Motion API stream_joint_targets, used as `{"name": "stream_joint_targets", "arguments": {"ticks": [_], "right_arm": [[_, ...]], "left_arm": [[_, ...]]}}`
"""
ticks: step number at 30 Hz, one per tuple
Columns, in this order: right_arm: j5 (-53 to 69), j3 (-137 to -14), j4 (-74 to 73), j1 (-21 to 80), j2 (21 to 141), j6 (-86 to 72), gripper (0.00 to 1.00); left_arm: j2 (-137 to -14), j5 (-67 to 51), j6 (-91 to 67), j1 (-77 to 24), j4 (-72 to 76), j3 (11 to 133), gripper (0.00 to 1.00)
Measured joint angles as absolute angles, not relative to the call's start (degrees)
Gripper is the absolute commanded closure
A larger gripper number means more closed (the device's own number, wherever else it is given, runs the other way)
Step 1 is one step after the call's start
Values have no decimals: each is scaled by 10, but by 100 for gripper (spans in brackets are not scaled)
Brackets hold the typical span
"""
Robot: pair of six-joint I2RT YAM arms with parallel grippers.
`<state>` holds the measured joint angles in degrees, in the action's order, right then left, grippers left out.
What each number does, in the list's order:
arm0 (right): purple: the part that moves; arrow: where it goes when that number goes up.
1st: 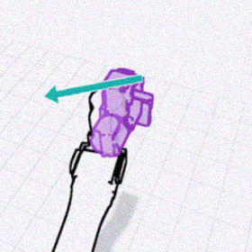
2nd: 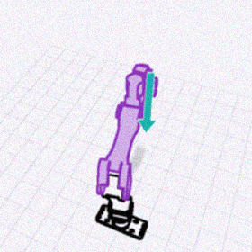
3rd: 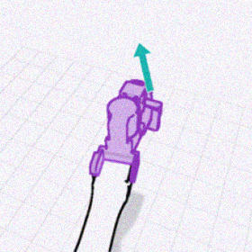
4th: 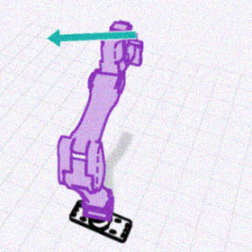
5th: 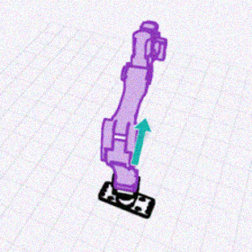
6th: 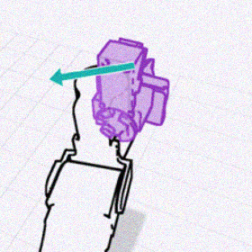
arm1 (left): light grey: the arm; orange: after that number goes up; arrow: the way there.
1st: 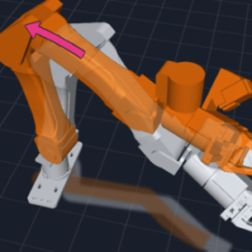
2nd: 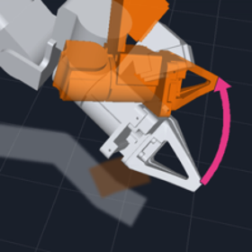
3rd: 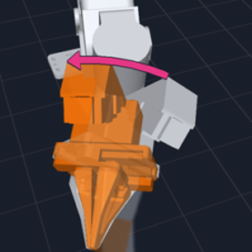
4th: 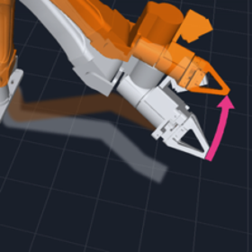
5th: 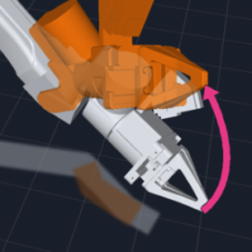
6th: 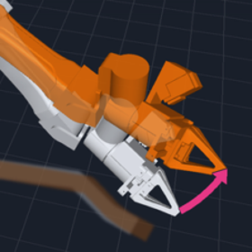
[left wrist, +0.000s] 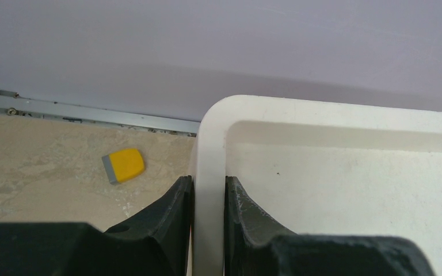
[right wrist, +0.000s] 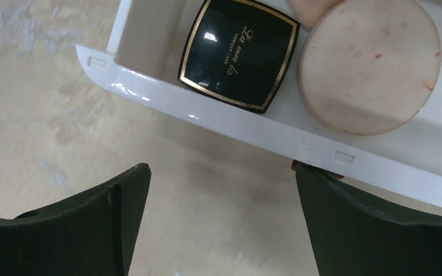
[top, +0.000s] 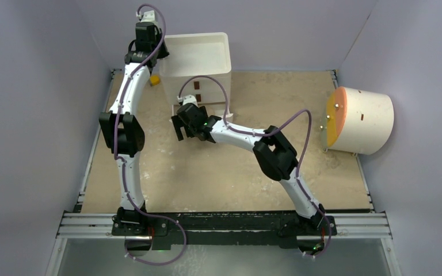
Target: Organize the makeup
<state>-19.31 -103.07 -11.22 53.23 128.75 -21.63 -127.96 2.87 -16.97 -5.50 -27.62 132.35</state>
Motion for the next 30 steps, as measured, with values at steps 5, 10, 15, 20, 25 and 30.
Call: {"name": "stream_joint_targets", "arguments": {"ticks": [5,10,15,20,25,30], "right_arm": [[-208,-1088,-104,514,1329,-198,1],[-244,-1110,-74,508,1352,-163,1],[-277,-1125,-21,494,1370,-122,1],[-306,-1131,44,479,1392,-75,1],[-320,-1175,62,483,1448,-44,1],[-320,-1205,68,481,1479,-16,1]], "left_arm": [[-1279,31,-169,-56,-274,1322,100],[-1279,27,-167,-56,-272,1322,100],[-1279,22,-159,-56,-272,1322,100],[-1281,21,-155,-56,-272,1324,100],[-1288,29,-156,-56,-270,1333,100],[-1304,32,-157,-55,-248,1345,100]]}}
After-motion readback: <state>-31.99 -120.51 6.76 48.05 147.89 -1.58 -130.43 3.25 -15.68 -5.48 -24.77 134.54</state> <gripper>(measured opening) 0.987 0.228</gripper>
